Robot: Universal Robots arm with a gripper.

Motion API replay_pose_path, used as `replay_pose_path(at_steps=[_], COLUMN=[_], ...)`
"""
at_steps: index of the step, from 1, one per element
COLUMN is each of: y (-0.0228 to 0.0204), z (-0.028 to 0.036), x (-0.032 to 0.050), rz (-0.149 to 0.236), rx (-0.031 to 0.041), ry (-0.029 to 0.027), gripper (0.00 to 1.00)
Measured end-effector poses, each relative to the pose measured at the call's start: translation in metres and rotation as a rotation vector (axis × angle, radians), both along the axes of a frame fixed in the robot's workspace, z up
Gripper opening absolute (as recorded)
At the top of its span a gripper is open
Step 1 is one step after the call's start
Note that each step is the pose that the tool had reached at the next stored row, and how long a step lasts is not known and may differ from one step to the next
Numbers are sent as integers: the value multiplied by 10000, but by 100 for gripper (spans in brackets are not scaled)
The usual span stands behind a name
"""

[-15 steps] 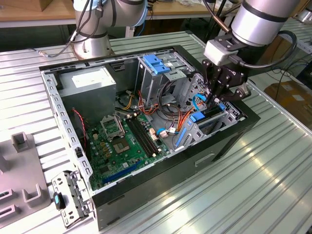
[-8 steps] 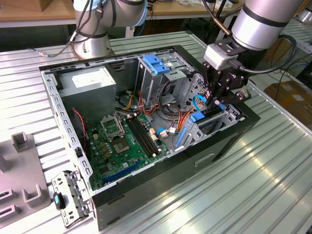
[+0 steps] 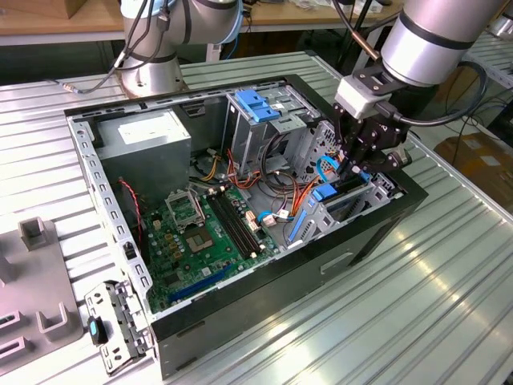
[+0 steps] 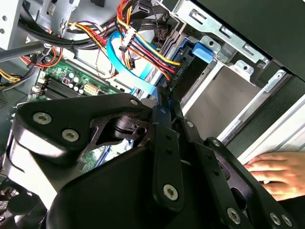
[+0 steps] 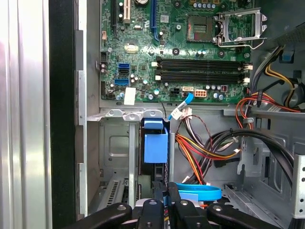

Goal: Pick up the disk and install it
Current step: 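Insert the second disk wire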

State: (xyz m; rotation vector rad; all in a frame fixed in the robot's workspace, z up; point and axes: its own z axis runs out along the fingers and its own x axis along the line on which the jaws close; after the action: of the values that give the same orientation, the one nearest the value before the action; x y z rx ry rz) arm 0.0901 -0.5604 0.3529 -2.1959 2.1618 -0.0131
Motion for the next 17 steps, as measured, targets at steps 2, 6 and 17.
replay_pose_path(at_steps=[2, 6, 17], y=[0, 0, -42], z=[0, 0, -52], x=[0, 0, -28], rz=[0, 0, -1], rx=[0, -1, 187], ry=[-4, -6, -244], gripper=[16, 16, 16])
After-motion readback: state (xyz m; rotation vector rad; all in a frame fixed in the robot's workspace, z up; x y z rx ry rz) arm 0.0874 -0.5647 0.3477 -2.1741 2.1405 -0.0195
